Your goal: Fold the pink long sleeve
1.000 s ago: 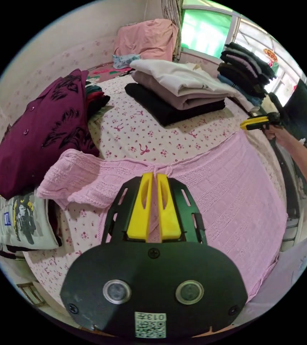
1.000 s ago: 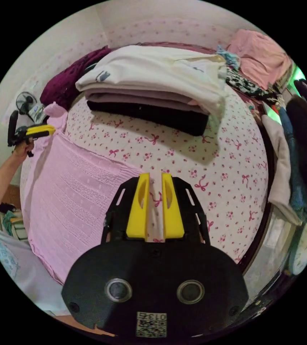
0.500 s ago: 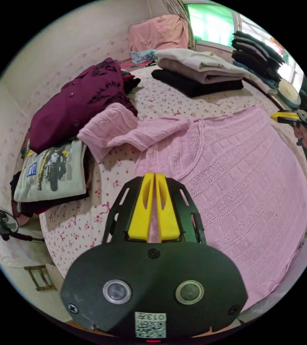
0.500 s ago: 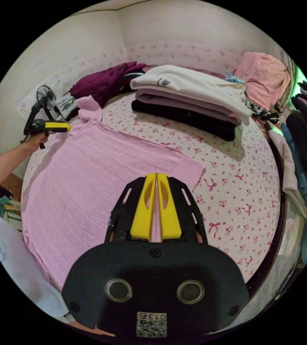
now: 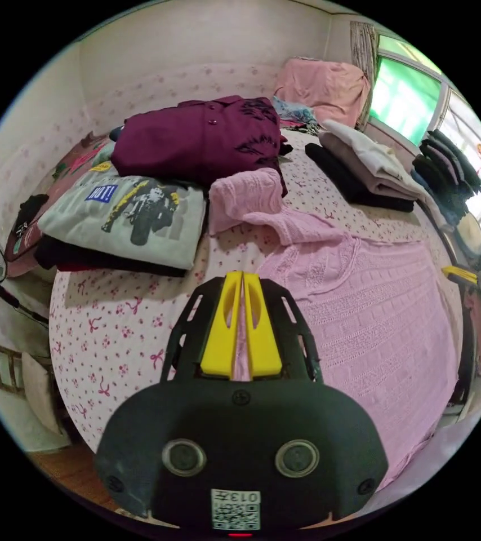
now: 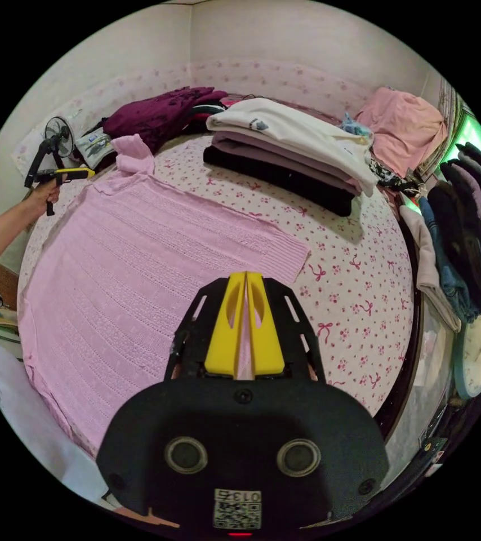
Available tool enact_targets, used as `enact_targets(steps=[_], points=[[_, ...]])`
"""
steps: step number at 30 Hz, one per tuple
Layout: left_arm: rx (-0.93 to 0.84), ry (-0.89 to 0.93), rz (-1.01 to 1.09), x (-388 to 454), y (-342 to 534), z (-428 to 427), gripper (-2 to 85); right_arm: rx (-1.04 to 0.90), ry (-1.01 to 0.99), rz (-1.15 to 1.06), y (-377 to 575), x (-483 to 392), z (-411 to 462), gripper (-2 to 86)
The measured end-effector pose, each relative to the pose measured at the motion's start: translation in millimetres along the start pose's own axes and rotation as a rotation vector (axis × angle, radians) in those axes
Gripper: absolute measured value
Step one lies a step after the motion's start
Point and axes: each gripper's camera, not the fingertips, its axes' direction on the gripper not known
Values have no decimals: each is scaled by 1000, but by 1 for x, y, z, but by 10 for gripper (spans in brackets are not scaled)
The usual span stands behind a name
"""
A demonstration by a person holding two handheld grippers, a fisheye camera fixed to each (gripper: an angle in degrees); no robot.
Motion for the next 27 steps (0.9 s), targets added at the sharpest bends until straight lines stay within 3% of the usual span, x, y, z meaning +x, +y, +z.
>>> enact_targets(steps=[4,7,10,15,19,24,27], points=[[-70,38,93,1,11,2,72,-28,0,-45,18,-34,7,4],[-161,-1,128,6,14,16,62,-71,15,-56,28,-52,21,4],[-153,6,102,4,15,13,34,-79,54,-72,37,-65,31,3],[-27,-152,103,8,29,-12,26,-77,61,-79,50,-77,34,2],[-50,81,-75,-25,52,-5,38,-79,53,-61,61,-85,35,2],[82,86,-135,-31,65,-32,63,-85,56,-48,73,-95,37,2],[52,39,-72,-13,59,-28,76,-88,53,-36,81,-101,37,2]])
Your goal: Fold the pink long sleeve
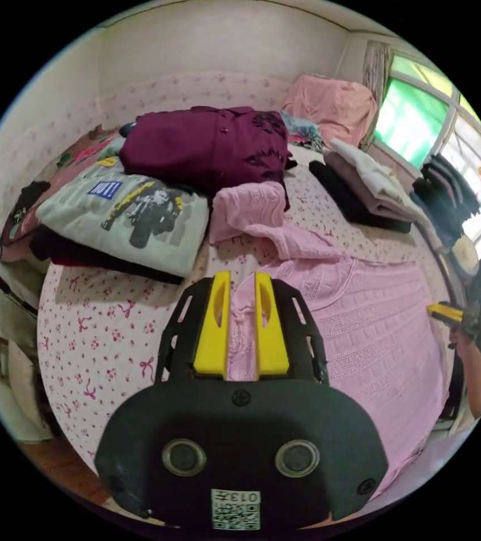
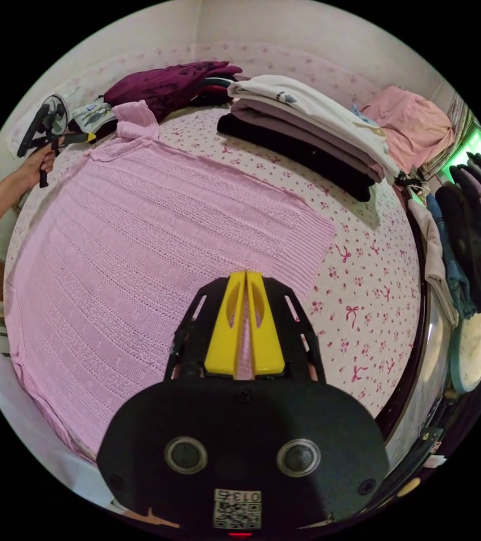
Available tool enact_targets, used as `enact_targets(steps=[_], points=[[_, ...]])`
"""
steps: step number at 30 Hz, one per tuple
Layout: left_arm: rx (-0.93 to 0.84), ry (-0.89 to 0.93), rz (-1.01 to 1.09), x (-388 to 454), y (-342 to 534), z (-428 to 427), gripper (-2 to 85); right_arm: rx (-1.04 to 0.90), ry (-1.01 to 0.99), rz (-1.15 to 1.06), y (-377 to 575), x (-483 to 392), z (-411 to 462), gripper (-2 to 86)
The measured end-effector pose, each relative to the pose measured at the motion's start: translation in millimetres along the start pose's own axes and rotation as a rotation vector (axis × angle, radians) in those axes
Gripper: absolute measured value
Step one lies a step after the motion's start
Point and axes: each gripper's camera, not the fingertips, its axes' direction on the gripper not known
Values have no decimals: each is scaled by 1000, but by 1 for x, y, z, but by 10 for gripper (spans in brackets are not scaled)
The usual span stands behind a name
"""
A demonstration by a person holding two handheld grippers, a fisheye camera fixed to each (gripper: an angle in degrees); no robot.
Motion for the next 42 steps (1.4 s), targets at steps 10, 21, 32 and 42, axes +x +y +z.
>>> enact_targets(steps=[10,21,32,42], points=[[-167,-196,159,40,18,35,18,31,7,29,34,-19,2,3],[96,-217,-32,32,106,-55,62,142,1,73,88,-32,-44,0],[-188,108,283,142,314,-107,0,69,-124,22,238,-110,-76,50],[-264,45,250,154,401,-112,1,-81,-52,84,308,-107,-69,74]])
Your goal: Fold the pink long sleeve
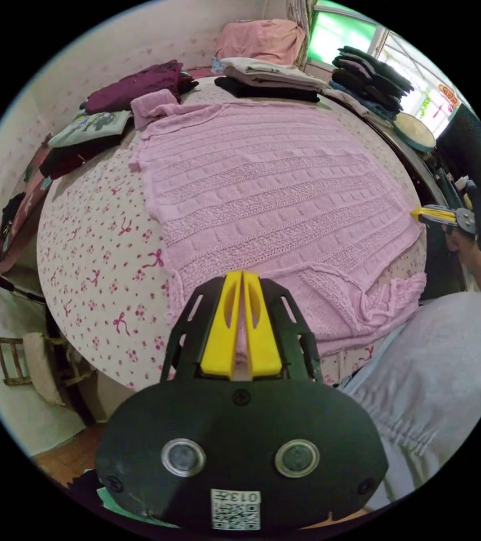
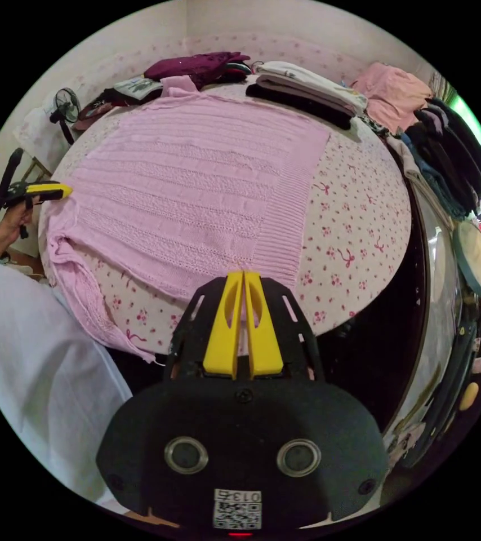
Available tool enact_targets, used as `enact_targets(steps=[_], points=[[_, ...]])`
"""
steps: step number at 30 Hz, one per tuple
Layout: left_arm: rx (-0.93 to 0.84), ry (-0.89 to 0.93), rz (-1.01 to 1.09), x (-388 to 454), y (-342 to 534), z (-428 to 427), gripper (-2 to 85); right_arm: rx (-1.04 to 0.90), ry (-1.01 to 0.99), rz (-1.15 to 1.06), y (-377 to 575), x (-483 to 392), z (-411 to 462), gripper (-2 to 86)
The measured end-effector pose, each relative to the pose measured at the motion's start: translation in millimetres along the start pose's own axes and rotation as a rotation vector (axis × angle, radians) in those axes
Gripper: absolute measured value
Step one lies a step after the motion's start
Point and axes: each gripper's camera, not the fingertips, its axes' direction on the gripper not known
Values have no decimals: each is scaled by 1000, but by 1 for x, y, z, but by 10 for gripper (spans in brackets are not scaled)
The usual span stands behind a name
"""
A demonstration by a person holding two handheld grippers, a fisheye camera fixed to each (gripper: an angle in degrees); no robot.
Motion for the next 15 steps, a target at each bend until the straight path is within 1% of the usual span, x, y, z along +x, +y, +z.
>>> enact_targets(steps=[1,3,4,5,7,8,12,14,15], points=[[14,-19,29,5,6,-5,3,22,-3,-20,4,-2,-6,76],[23,-18,99,16,16,-13,8,114,-95,-110,12,-10,-22,76],[27,-14,154,26,24,-17,15,142,-190,-200,17,-19,-31,76],[27,-10,183,31,29,-18,20,155,-268,-281,21,-30,-38,76],[5,43,285,50,45,-22,56,154,-348,-395,28,-48,-44,75],[2,53,304,55,49,-23,63,132,-369,-463,33,-60,-46,74],[15,127,358,79,72,-32,91,27,-368,-542,46,-81,-36,67],[18,131,378,89,79,-31,99,-102,-287,-602,52,-92,-17,61],[9,125,402,96,82,-29,110,-125,-273,-606,52,-93,-15,59]])
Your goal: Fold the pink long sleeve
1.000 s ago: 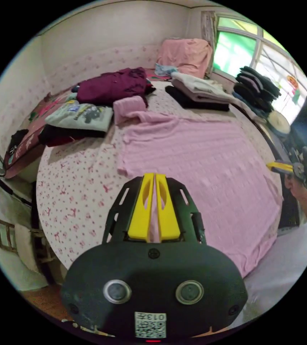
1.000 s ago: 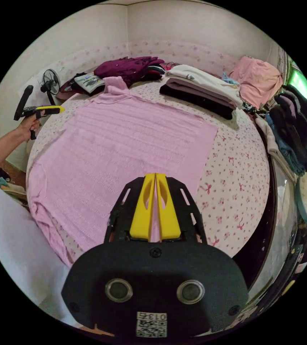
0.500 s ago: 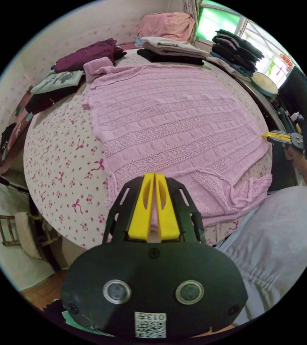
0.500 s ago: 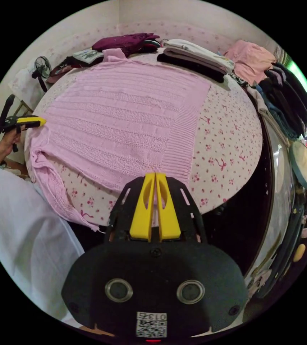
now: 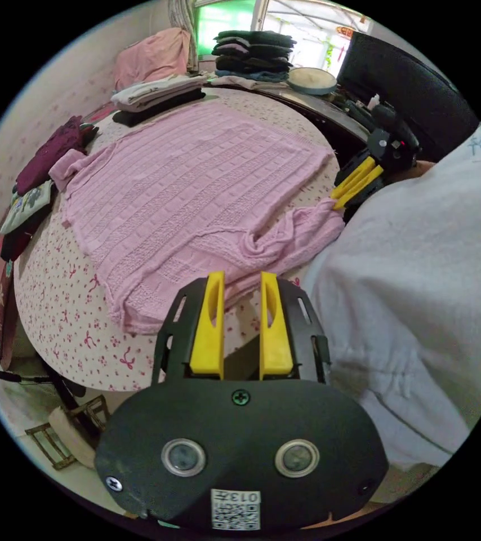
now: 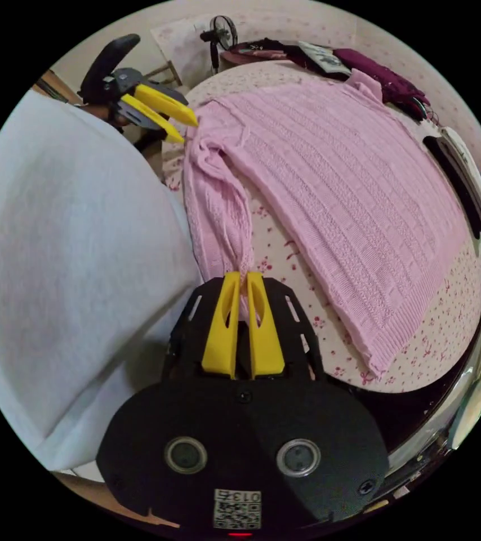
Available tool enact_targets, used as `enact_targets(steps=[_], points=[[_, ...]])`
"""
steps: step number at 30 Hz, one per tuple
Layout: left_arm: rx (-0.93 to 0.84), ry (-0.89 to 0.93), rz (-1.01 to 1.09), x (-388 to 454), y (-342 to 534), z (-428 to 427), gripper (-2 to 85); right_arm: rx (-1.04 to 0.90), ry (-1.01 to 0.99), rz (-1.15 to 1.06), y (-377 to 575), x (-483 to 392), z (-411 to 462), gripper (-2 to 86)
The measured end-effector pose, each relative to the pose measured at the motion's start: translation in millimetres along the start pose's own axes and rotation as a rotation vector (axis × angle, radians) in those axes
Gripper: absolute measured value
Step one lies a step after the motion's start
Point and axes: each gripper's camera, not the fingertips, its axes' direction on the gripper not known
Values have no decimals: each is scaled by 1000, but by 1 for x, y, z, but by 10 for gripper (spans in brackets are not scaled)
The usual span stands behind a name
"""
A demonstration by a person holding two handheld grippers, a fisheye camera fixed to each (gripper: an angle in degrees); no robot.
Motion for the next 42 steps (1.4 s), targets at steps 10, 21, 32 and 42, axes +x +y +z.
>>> enact_targets(steps=[10,21,32,42], points=[[69,-74,33,38,-20,8,176,636,-351,398,-1,70,-84,21],[101,-57,-189,-21,-39,-3,33,607,-294,290,-7,54,-82,60],[121,44,-228,-67,-36,-22,34,300,229,327,79,53,-41,116],[74,36,-158,-80,-66,-37,33,140,190,148,50,64,-28,71]])
